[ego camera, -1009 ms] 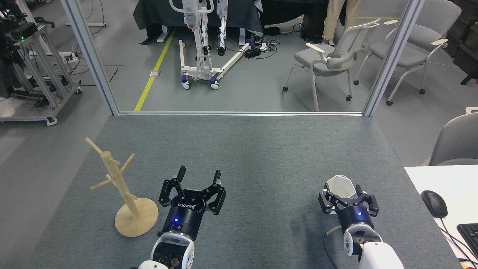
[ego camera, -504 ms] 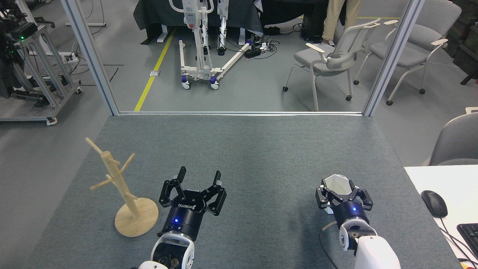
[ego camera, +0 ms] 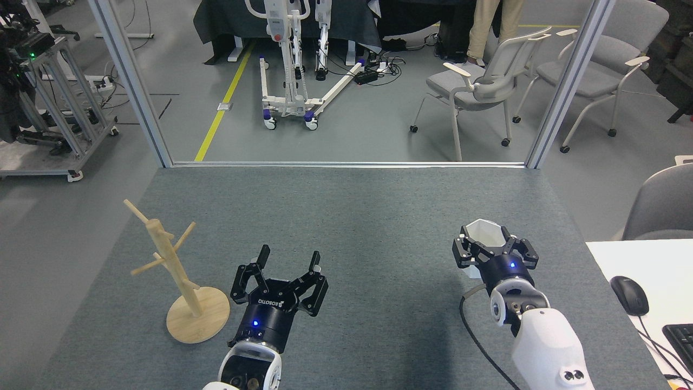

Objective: Hang cup on storage rack
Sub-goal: 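Lift the cup with the right arm toward the table center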

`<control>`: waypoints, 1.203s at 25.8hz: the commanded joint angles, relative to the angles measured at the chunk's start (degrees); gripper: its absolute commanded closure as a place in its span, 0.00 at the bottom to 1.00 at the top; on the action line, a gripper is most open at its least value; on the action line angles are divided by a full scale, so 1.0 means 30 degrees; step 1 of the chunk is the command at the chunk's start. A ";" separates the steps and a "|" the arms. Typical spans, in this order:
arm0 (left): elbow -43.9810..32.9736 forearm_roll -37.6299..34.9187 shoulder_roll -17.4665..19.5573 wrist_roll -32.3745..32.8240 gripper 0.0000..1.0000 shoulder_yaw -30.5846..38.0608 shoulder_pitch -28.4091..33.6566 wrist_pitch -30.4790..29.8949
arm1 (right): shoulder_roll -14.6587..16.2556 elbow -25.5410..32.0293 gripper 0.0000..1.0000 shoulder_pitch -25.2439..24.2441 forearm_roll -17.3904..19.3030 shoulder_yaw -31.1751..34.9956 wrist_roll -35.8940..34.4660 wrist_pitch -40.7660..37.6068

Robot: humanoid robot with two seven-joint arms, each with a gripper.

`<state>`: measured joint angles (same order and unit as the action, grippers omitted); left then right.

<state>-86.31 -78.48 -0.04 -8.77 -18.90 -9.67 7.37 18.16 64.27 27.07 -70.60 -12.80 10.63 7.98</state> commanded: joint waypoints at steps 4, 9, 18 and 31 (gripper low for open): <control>-0.0029 0.0000 0.0041 -0.0591 0.00 -0.0088 0.0001 -0.0084 | 0.0010 0.2630 0.93 0.2488 0.0564 -0.3085 0.3224 0.2671; 0.0000 0.0000 0.0041 -0.1793 0.00 -0.0235 0.0001 -0.1402 | -0.0371 0.3715 0.93 0.4803 0.0564 -0.5781 0.5334 0.5807; 0.0030 -0.0030 0.0041 -0.1529 0.00 -0.1084 0.0529 -0.4361 | -0.2157 0.5414 0.96 0.7147 0.0271 -0.9003 0.8117 0.9762; 0.0147 -0.0235 -0.0398 -0.1587 0.01 -0.4307 0.1144 -0.0113 | -0.3066 0.6322 0.96 0.7206 -0.2395 -0.9003 0.9816 0.9937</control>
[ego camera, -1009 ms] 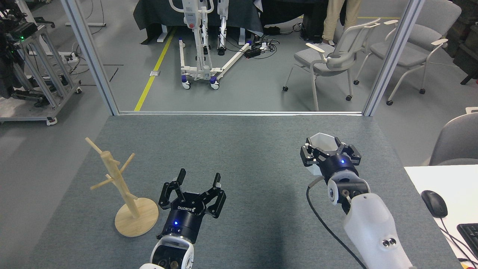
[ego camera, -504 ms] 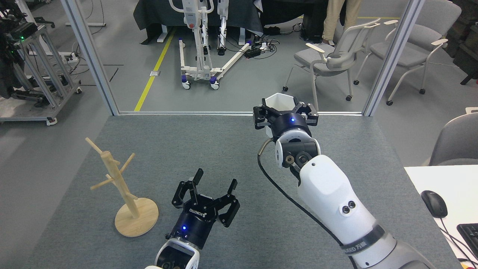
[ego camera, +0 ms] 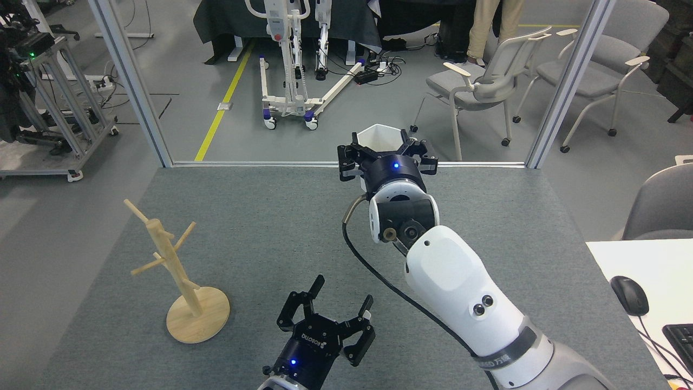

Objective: Hang cup on storage rack
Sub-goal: 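Lift the cup with the right arm toward the table center, then bring the left gripper up beneath the cup held by the right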

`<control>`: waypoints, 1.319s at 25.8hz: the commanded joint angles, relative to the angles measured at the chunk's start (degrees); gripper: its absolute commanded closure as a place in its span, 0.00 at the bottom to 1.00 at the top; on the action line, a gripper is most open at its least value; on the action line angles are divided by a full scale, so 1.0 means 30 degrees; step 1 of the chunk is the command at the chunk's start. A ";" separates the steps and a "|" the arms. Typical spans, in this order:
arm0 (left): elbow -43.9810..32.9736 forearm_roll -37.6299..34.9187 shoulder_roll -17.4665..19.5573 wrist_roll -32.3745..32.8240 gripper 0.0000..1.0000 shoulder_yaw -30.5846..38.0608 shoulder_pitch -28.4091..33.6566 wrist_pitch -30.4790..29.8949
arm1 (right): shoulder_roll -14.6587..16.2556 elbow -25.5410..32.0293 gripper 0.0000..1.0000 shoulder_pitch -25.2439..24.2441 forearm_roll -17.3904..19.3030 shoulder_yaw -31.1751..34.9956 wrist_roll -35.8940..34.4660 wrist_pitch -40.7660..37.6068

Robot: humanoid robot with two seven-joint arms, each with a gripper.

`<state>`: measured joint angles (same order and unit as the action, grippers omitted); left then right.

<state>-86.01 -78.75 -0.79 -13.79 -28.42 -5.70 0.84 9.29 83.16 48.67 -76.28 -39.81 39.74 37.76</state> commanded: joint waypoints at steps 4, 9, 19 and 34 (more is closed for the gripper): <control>0.0251 -0.0177 -0.1027 0.0114 0.01 -0.1601 -0.1059 0.4261 | -0.0254 0.0023 0.96 0.0035 -0.0883 0.0058 0.0583 0.0187; 0.1013 -0.0177 -0.1701 0.0671 0.01 -0.1543 -0.2641 0.5081 | -0.0283 0.0053 0.96 -0.0023 -0.1293 0.0116 0.0905 0.0246; 0.2420 -0.0616 -0.2375 0.1609 0.04 -0.1396 -0.5073 0.5257 | -0.0664 0.0053 0.96 -0.0170 -0.1528 0.0116 0.0935 0.0334; 0.5056 -0.0587 -0.2404 0.1843 0.09 -0.1308 -0.7622 0.5287 | -0.1836 0.1517 0.95 -0.2191 -0.3257 0.0028 0.1726 0.0509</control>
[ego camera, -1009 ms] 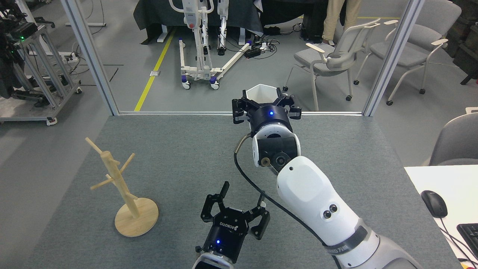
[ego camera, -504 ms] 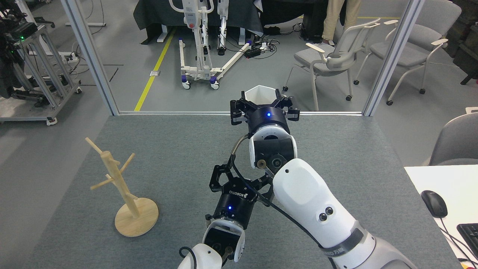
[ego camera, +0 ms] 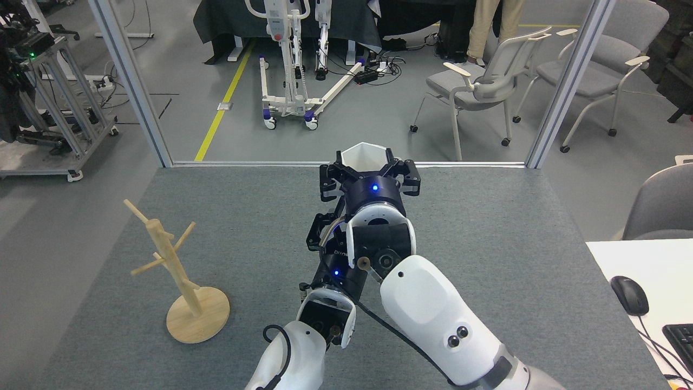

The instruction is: Hang cup on storage rack

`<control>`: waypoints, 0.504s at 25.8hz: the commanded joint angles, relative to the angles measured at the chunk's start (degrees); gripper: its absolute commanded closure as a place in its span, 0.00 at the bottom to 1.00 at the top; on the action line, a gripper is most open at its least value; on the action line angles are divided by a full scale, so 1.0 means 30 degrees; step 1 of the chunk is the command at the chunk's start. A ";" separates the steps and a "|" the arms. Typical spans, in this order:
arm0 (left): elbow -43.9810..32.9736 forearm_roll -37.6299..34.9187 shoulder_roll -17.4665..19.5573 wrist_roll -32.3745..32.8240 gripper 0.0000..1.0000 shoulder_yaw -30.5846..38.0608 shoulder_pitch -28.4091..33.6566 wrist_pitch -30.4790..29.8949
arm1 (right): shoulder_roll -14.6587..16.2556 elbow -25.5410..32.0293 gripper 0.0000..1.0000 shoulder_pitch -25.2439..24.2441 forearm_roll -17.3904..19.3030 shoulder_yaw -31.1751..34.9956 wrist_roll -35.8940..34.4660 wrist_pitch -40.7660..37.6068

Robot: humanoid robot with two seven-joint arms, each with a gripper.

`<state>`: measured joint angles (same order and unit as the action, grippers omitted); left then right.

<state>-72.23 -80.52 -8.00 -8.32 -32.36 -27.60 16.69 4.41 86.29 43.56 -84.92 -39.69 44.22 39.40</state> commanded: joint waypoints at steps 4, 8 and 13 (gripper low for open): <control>0.1050 0.0032 -0.0030 0.0020 0.09 0.0005 -0.0995 0.0003 | -0.0326 0.1177 0.94 -0.1306 -0.0697 -0.0011 0.0230 -0.0038; 0.1783 0.0061 -0.0030 0.0050 0.09 0.0034 -0.1640 0.0003 | -0.0356 0.1206 0.93 -0.1541 -0.0697 -0.0011 0.0230 -0.0068; 0.1959 0.0179 0.0000 -0.0009 0.39 0.0005 -0.1611 0.0061 | -0.0326 0.1177 0.90 -0.1599 -0.0697 -0.0011 0.0230 -0.0097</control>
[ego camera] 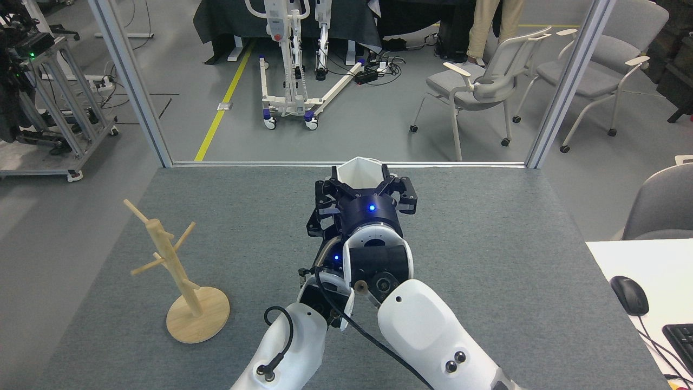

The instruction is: Hang cup on storage rack

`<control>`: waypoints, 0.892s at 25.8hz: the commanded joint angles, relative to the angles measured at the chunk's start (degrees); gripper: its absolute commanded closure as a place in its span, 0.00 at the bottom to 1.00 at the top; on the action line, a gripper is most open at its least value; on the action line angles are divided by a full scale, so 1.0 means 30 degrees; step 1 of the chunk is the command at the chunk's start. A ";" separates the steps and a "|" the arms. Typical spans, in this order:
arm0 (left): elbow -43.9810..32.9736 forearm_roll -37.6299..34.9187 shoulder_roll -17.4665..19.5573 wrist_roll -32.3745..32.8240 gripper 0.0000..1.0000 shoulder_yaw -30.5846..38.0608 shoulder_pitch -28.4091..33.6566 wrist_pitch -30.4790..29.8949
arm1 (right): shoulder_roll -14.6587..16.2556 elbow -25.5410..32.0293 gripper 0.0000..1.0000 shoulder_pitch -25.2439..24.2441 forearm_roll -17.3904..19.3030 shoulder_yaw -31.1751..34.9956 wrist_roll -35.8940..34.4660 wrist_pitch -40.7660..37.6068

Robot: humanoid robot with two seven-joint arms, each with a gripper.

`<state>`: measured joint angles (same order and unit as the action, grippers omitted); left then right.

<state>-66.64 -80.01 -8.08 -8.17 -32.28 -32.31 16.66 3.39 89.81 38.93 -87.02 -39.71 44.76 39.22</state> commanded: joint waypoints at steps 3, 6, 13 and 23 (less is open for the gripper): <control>0.0095 0.0009 0.0028 -0.0061 0.64 -0.0023 -0.0040 0.0158 | 0.0012 0.0004 0.77 -0.0056 0.0002 -0.0006 0.0021 -0.0035; -0.0022 0.0009 0.0028 -0.0032 0.77 -0.0052 0.0019 0.0158 | 0.0071 -0.0084 0.10 -0.0056 -0.0027 0.0052 -0.0008 0.0023; -0.0168 -0.0020 0.0028 -0.0061 0.82 -0.0023 0.0107 0.0158 | 0.0071 -0.0026 0.01 -0.0085 -0.0027 0.0053 -0.0125 -0.0240; -0.0227 -0.0020 0.0028 -0.0295 0.83 -0.0023 0.0136 -0.0047 | -0.0105 0.0883 0.01 -0.0173 -0.0086 0.0082 -0.0418 -0.0328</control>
<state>-67.31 -80.08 -8.00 -8.55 -32.40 -31.91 16.57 3.36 90.59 38.46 -87.20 -39.47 44.08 38.40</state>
